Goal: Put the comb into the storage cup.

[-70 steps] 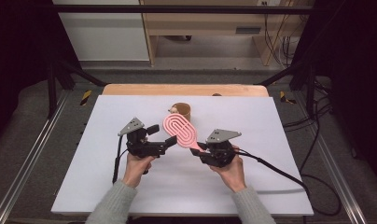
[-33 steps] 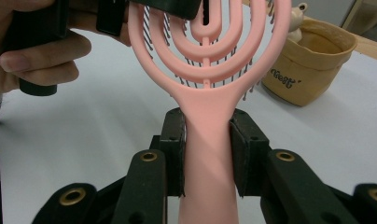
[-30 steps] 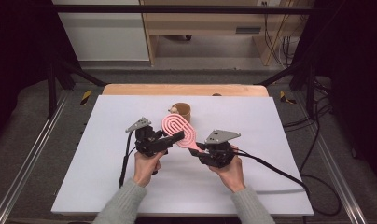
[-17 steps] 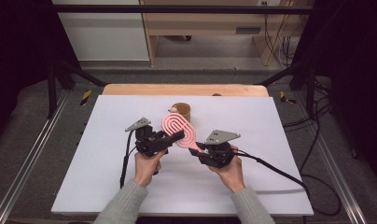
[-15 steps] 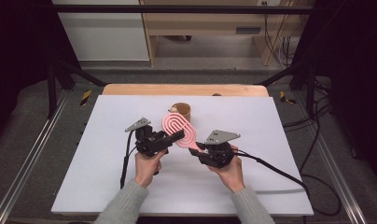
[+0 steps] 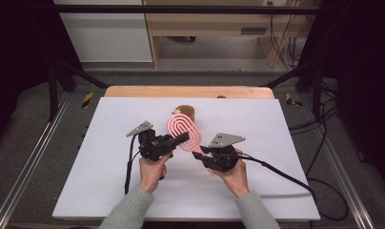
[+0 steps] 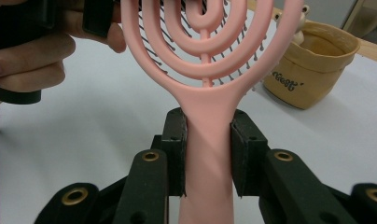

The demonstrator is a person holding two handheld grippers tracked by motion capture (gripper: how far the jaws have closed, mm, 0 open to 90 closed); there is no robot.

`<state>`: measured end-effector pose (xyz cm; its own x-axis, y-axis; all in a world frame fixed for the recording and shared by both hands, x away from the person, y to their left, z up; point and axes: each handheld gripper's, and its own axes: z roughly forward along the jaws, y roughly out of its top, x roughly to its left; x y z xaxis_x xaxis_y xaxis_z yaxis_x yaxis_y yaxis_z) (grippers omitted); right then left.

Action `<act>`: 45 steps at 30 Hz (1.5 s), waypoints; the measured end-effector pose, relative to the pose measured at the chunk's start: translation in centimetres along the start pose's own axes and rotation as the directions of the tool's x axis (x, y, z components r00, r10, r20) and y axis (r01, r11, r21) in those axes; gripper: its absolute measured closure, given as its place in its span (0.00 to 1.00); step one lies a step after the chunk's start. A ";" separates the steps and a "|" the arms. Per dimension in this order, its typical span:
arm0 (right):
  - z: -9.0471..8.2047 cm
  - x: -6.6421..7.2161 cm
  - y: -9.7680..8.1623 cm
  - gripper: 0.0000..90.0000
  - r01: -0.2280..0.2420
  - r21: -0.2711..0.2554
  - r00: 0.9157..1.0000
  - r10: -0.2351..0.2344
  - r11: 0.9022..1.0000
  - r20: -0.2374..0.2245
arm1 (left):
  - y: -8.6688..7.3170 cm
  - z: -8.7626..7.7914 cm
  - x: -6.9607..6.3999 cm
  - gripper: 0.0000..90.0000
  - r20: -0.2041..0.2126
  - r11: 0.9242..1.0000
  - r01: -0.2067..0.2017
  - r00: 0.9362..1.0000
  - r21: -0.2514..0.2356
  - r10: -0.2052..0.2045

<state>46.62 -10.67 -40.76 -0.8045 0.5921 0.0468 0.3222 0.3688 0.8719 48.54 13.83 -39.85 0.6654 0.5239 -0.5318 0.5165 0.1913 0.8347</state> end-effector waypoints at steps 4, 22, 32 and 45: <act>0.0 0.0 0.0 0.79 0.001 0.001 1.000 -0.001 1.000 -0.004 | -0.1 0.0 -0.4 0.68 0.016 1.000 -0.012 1.000 -0.008 0.012; 0.1 0.0 0.0 0.78 0.005 -0.015 1.000 -0.005 1.000 -0.025 | -0.1 -0.2 -1.4 0.70 0.033 0.996 -0.079 0.996 -0.035 0.080; 0.1 -0.1 0.0 0.66 0.008 -0.026 1.000 -0.008 1.000 -0.018 | 0.1 -0.3 -1.6 0.70 0.019 0.994 -0.102 0.994 -0.035 0.103; 0.0 -0.7 0.3 0.20 -0.035 -0.041 0.999 0.035 0.999 -0.007 | 0.6 -0.4 -1.4 0.70 -0.037 0.989 -0.146 0.989 -0.022 0.145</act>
<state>47.28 -10.99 -40.50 -0.7962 0.5996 0.0804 0.3293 0.3182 0.8890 47.70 13.51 -38.51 0.7128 0.5768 -0.3990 0.4016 0.1309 0.9064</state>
